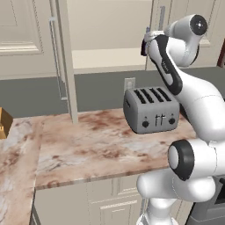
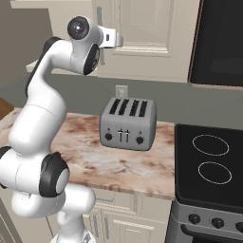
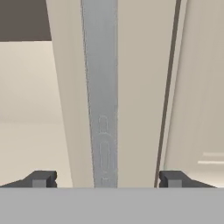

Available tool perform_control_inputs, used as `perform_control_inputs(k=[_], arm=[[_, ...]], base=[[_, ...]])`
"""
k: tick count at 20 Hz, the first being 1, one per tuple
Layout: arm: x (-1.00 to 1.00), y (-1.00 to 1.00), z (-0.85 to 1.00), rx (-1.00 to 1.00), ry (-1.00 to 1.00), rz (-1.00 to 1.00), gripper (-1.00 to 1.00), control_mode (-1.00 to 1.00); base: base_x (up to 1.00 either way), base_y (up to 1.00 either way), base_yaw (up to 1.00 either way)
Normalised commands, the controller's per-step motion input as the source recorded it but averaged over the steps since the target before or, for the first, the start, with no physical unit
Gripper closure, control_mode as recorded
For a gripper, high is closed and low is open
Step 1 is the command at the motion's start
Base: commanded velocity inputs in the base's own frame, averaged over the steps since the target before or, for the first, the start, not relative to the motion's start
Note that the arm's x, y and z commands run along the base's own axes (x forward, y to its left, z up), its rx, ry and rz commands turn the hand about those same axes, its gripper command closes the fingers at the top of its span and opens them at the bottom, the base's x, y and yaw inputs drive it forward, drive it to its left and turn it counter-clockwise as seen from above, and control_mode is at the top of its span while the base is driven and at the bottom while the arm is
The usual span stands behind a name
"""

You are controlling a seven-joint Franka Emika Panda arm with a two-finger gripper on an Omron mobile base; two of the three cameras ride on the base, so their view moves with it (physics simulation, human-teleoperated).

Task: The dining table condiment station is running low on condiment bottle. Refill the condiment station by opening the cabinet and taking the condiment bottle from the cabinet and placing it on the dining table.

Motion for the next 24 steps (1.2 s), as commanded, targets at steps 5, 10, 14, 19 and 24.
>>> perform_control_inputs(k=[5, 10, 14, 19, 24], arm=[[0.0, 0.0, 0.0, 0.0, 0.0, 0.0, 1.0, -1.0], [0.0, 0.0, 0.0, 0.0, 0.0, 0.0, 1.0, -1.0], [0.0, 0.0, 0.0, 0.0, 0.0, 0.0, 1.0, -1.0], [-0.1, 0.0, 0.0, 0.0, 0.0, 0.0, 1.0, -1.0], [-0.73, 0.0, 0.0, 0.0, -0.06, -0.04, 1.0, -1.0]], base=[[0.0, 0.0, 0.0], [0.0, 0.0, 0.0], [0.0, 0.0, 0.0], [0.0, 0.0, 0.0], [0.0, 0.0, 0.0]])
